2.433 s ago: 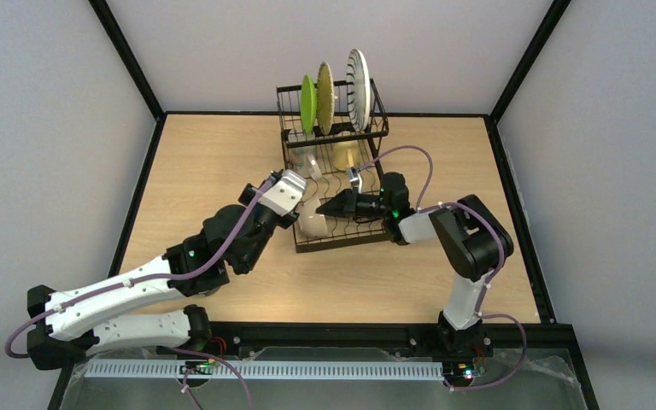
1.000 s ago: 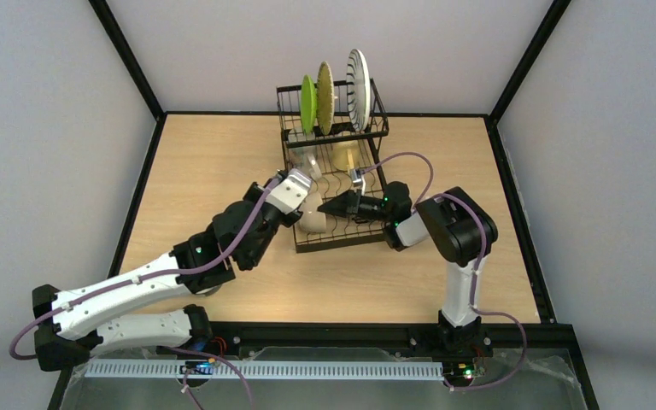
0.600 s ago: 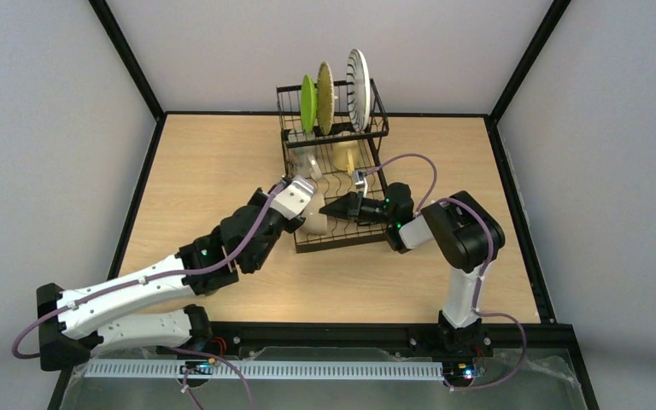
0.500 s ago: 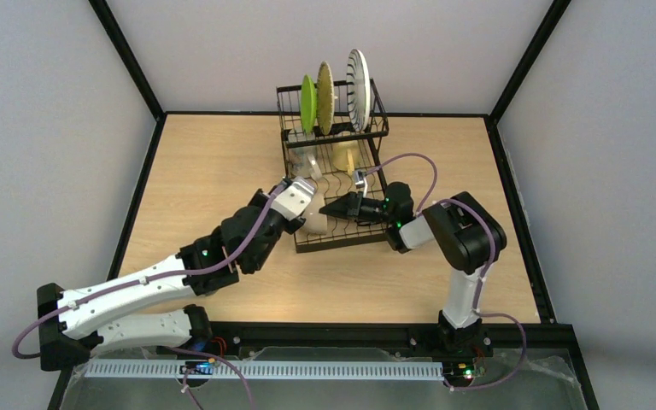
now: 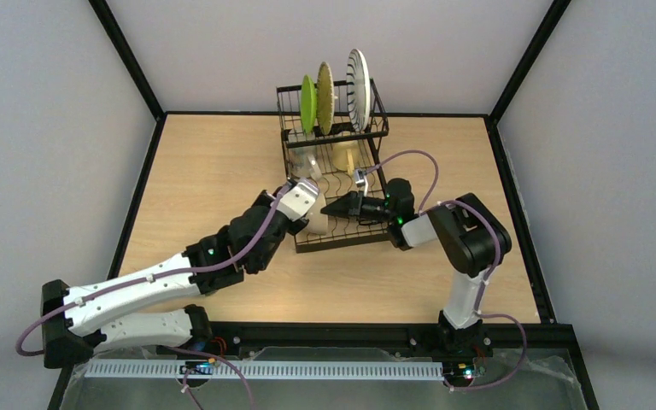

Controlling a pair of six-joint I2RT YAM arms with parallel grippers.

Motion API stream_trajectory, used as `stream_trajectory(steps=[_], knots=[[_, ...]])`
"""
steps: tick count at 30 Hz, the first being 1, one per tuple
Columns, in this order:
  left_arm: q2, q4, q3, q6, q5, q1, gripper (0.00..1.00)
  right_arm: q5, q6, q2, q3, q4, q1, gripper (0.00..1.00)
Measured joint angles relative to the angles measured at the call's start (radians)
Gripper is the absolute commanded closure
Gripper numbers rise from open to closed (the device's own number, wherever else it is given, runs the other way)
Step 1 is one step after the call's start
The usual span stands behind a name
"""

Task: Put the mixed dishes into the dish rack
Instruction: Turn the bowl upside down over the dish rack.

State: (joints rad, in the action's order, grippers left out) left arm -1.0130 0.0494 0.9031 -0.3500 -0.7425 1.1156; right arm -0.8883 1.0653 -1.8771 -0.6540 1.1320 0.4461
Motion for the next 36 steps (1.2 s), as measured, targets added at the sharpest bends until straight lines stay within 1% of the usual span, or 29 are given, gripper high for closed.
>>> stream_trajectory(steps=[6, 8, 10, 11, 12, 14, 17, 36], knots=[[-0.008, 0.033, 0.000, 0.035, -0.019, 0.000, 0.63, -0.012, -0.077, 0.034, -0.031, -0.132, -0.008, 0.78], [-0.008, 0.040, 0.000, 0.044, -0.026, 0.000, 0.63, -0.010, -0.103, 0.039, -0.045, -0.177, -0.011, 0.76], [-0.008, 0.052, 0.001, 0.051, -0.034, 0.000, 0.63, -0.007, -0.122, 0.040, -0.056, -0.208, -0.015, 0.77], [-0.008, 0.060, 0.001, 0.056, -0.037, 0.000, 0.63, -0.003, -0.130, 0.041, -0.060, -0.219, -0.016, 0.80], [-0.007, 0.066, 0.001, 0.061, -0.039, 0.000, 0.63, -0.004, -0.135, 0.041, -0.060, -0.226, -0.019, 0.83], [-0.007, 0.080, 0.001, 0.070, -0.044, 0.000, 0.63, -0.013, -0.141, 0.042, -0.060, -0.232, -0.021, 0.94], [-0.007, 0.089, 0.001, 0.077, -0.047, 0.000, 0.64, -0.015, -0.149, 0.042, -0.062, -0.230, -0.020, 1.00], [-0.004, 0.116, 0.019, 0.087, -0.048, 0.000, 0.64, -0.024, -0.173, 0.051, -0.069, -0.261, -0.019, 1.00]])
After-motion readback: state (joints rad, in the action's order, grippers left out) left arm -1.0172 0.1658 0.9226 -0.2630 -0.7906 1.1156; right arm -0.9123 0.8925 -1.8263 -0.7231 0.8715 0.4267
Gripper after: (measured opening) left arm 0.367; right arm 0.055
